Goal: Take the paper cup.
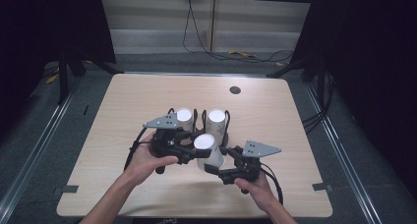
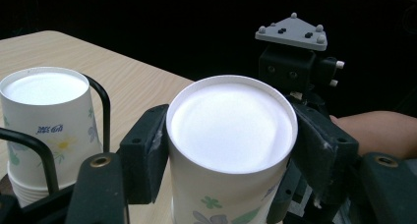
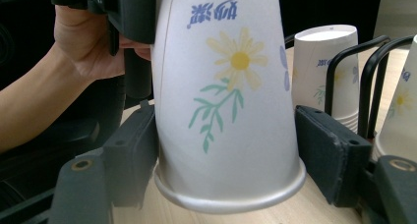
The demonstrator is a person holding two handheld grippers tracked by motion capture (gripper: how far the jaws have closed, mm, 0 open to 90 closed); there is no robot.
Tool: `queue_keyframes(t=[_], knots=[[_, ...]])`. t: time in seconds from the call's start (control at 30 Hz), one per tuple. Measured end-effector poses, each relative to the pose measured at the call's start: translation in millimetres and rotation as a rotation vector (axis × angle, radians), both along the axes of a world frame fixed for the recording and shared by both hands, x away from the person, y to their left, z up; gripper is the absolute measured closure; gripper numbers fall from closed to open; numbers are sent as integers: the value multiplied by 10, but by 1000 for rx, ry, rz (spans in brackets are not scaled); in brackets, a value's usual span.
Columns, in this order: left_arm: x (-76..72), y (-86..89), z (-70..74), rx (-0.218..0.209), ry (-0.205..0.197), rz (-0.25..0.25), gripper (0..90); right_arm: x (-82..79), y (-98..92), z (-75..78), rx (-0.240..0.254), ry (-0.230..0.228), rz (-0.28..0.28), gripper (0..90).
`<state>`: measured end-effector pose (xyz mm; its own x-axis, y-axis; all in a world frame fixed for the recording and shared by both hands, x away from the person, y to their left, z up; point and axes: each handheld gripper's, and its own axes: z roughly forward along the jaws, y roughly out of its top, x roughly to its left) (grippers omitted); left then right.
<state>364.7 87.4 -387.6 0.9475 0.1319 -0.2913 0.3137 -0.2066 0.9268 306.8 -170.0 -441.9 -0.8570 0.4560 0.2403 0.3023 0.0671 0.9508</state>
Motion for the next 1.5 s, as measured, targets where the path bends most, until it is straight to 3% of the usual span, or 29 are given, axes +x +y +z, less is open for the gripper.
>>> queue_keyframes(t=[0.3, 0.5, 0.67, 0.8, 0.9, 1.1, 1.23, 1.33, 1.5], knots=[[-6, -21, -20, 34, -11, 10, 276, 3, -12, 11, -29, 15, 0, 280], [0, -23, 6, 35, -29, 19, 246, -8, -9, 20, -80, 13, -3, 288], [-34, 1, 88, 76, -86, 23, 273, -3, -9, 62, -112, 5, 0, 290], [-19, 35, 133, 58, -114, 65, 259, 9, -32, 116, -126, -1, -1, 289], [-8, 50, 141, 47, -111, 68, 242, 24, -40, 144, -142, 7, 6, 291], [8, 88, 56, 76, -86, 86, 159, 65, -29, 130, -187, 33, 40, 293], [13, 107, 26, 100, -85, 83, 157, 70, -5, 87, -205, 61, 53, 295], [-7, 122, -12, 121, -95, 85, 157, 52, 21, 68, -272, 73, 63, 296], [21, 156, -57, 123, -73, 101, 156, 29, 12, 76, -338, 59, 56, 297]])
